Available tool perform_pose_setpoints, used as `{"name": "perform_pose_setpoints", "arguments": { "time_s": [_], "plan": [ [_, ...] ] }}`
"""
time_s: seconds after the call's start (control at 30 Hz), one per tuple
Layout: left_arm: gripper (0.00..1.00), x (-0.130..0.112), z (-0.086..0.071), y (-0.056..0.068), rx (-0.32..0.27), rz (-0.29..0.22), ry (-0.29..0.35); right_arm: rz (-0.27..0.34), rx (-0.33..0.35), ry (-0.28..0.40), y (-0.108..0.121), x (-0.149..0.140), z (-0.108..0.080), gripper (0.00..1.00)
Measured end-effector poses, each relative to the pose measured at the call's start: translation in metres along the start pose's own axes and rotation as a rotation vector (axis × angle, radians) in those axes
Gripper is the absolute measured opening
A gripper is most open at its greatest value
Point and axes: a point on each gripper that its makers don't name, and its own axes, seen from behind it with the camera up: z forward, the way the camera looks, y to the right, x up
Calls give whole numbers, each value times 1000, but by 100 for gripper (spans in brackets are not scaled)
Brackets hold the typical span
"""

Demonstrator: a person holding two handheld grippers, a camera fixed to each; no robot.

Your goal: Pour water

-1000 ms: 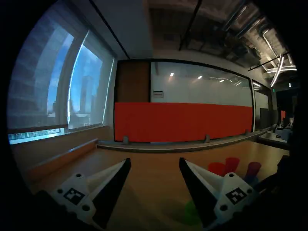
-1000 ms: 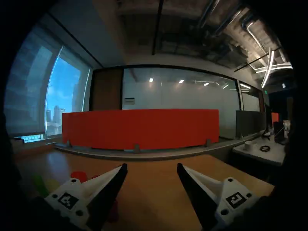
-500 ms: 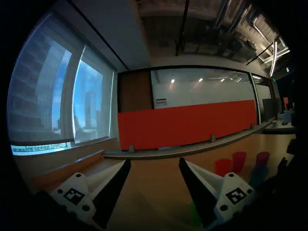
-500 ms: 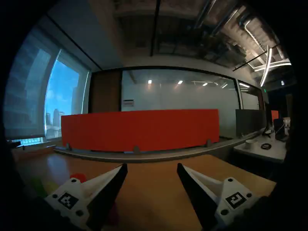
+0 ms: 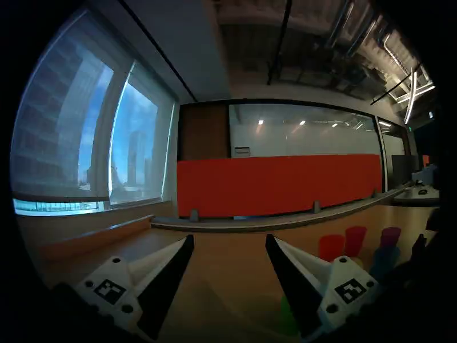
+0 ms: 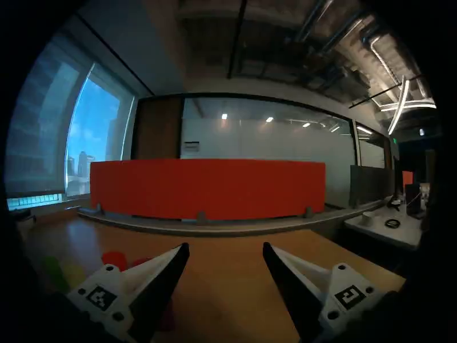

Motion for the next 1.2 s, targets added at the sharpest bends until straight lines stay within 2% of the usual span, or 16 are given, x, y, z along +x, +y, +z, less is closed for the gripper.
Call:
{"name": "perform_pose_setpoints", "arguments": {
  "time_s": [0.3, 0.7, 1.2],
  "plan": [
    [93, -8, 5, -2, -7, -46, -2, -31, 8, -13, -8, 0, -3, 100],
    [93, -16, 11, 6, -20, -38, -13, -17, 8, -7, -2, 5, -6, 100],
    [93, -29, 11, 8, -26, -27, -42, -14, -8, -7, 10, 1, -6, 100]
  ]
}}
